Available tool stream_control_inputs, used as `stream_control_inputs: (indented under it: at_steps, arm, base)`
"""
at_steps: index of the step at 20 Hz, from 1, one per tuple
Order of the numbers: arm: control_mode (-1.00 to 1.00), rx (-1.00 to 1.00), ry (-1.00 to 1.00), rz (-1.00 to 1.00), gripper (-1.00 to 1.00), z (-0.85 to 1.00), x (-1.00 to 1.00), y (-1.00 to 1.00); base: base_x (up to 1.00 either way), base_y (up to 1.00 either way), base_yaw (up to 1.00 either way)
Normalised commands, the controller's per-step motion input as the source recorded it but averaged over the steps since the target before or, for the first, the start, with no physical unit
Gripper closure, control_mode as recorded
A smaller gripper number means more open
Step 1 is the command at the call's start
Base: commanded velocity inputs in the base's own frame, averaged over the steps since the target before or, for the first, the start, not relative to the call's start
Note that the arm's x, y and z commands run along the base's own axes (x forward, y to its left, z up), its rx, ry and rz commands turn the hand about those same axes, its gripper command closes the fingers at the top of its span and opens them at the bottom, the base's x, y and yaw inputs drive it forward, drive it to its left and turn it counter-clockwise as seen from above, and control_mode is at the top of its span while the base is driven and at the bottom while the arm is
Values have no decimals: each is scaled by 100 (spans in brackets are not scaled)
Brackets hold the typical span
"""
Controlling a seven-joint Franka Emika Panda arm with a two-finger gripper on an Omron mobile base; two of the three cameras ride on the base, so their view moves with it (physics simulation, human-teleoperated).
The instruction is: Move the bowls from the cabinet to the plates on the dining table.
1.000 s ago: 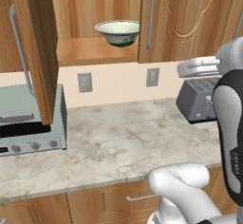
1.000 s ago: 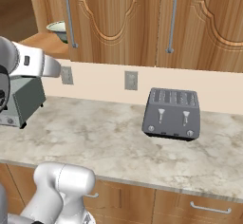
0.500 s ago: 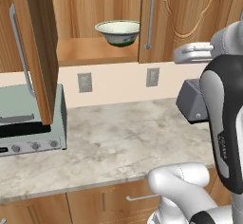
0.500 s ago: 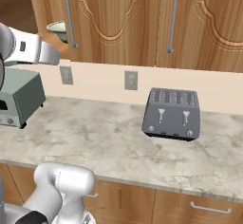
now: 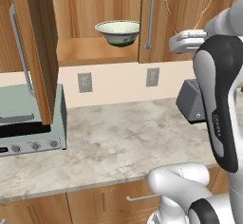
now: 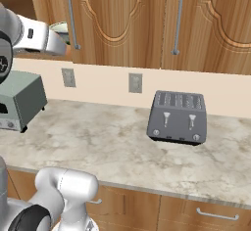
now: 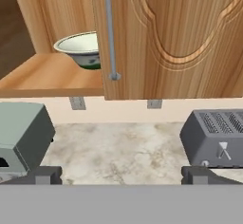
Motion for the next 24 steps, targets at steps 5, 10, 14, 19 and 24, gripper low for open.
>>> stream_control_inputs:
  at_steps: [5, 10, 14, 19, 24]
  arm:
    - [-100, 0, -6, 0, -100, 0, 32, 0]
    - [-100, 1, -10, 0, -100, 0, 37, 0]
    - [-100, 1, -6, 0, -100, 0, 44, 1]
    - [-100, 3, -2, 0, -100, 3, 29, 5]
    - [-100, 5, 0, 0, -100, 3, 16, 6]
  base:
    - [0, 0, 0]
    - [0, 0, 0]
    - [0, 0, 0]
    - [0, 0, 0]
    - [0, 0, 0]
